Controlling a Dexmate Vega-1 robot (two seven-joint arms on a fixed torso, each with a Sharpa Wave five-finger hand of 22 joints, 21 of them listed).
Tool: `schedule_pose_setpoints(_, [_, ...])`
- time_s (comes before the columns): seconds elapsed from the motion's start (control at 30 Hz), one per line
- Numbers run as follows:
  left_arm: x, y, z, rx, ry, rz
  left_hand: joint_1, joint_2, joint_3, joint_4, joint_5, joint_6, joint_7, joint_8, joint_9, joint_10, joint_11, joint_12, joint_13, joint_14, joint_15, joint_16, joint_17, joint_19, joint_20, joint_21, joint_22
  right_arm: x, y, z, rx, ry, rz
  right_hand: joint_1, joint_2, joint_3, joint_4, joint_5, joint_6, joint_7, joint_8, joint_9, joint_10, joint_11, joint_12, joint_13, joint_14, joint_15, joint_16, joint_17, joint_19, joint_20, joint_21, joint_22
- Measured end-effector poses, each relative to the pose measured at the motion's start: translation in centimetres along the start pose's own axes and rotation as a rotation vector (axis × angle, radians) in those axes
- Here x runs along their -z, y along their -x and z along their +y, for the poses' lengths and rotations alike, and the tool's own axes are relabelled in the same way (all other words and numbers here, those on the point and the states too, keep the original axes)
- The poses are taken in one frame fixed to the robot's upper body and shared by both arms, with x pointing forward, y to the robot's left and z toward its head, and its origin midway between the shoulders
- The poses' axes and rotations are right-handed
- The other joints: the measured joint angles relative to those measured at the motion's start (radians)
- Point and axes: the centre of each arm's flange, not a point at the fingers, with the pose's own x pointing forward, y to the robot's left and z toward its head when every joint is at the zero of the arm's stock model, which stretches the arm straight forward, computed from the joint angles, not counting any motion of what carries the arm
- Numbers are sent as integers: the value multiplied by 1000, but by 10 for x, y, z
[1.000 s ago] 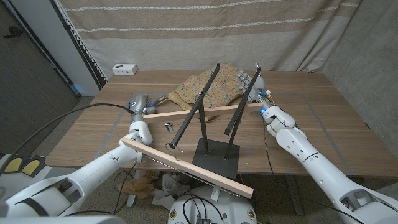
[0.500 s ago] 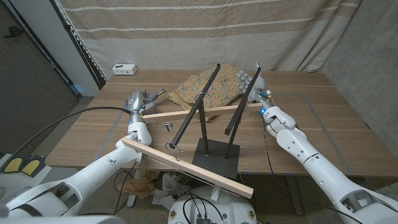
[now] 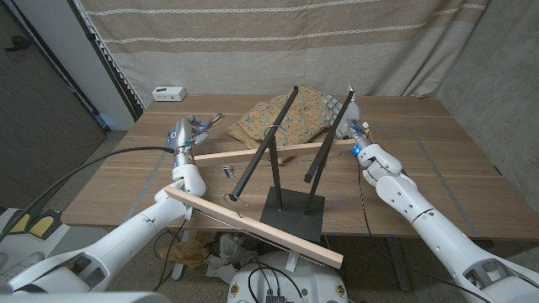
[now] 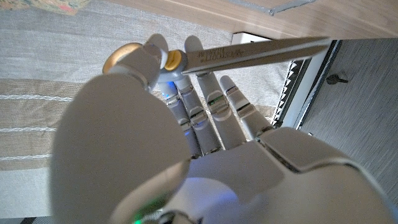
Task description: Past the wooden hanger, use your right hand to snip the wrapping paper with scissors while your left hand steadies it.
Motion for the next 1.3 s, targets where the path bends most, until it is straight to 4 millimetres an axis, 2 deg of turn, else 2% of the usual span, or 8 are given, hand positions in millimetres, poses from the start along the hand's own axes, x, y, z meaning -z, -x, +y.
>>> schedule_pose_setpoints(0.2, [-4, 0, 7, -5, 81, 12, 0, 0, -3, 3, 17, 0, 0, 0, 0, 16, 5, -17, -44, -14, -14, -34, -32, -33, 0, -22, -5, -2, 2, 0, -2, 0, -13, 4, 4, 0, 0, 0, 0, 0, 0, 0, 0, 0, 0, 0, 0, 0, 0, 0, 0, 0, 0, 0])
schedule_pose_setpoints(0.47, [-10, -1, 18, -9, 195, 16, 0, 0, -10, 10, 34, -8, -8, 11, 4, 34, 13, -32, -92, -19, -20, -64, -48, -36, -4, -33, -9, -5, 4, 2, -10, 6, -26, 4, 4, 0, 0, 0, 0, 0, 0, 0, 0, 0, 0, 0, 0, 0, 0, 0, 0, 0, 0, 0])
schedule_pose_setpoints(0.97, [-24, -5, 26, 46, 471, 41, 0, -1, -12, 12, 49, -5, -6, 23, 5, 48, 16, -40, -106, -23, -23, -75, -52, -43, 0, -40, -9, -1, 0, 8, -26, 69, -10, 4, 4, 0, 0, -4, 0, 0, 0, 0, 0, 0, 0, 0, 0, 0, 0, 0, 0, 0, 0, 0])
schedule_pose_setpoints(1.0, [-25, -6, 26, 58, 498, 41, -7, -7, -12, 12, 50, -5, -6, 23, 5, 49, 16, -40, -106, -21, -26, -75, -52, -41, -2, -40, -9, 0, -1, 8, -27, 72, -7, 4, 4, 0, 0, -4, 0, 0, 0, 0, 0, 0, 0, 0, 0, 0, 0, 0, 0, 0, 0, 0])
schedule_pose_setpoints(1.03, [-25, -7, 27, 54, 501, 42, -9, -9, -12, 11, 51, -3, -4, 23, 5, 58, 11, -40, -106, -4, -42, -75, -52, -36, 0, -40, -9, 0, -2, 8, -31, 75, -7, 4, 4, 0, 0, -4, 0, 0, 0, 0, 0, 0, 0, 0, 0, 0, 0, 0, 0, 0, 0, 0])
schedule_pose_setpoints(1.13, [-30, -10, 27, 85, 582, 47, -9, -10, -12, 11, 53, -2, -5, 23, 5, 60, 9, -40, -106, -3, -43, -76, -52, -36, 0, -40, -9, 2, -4, 10, -40, 80, -4, 4, 4, 0, 0, -4, 0, 0, 0, 0, 0, 0, 0, 0, 0, 0, 0, 0, 0, 0, 0, 0])
schedule_pose_setpoints(1.3, [-31, -13, 30, 78, 610, 53, -9, -10, -12, 12, 53, -2, -5, 29, 5, 60, 9, -40, -106, -3, -43, -78, -51, -32, -4, -40, -9, 3, -4, 11, -50, 85, -4, 4, 4, 0, 0, -4, 0, 0, 0, 0, 0, 0, 0, 0, 0, 0, 0, 0, 0, 0, 0, 0])
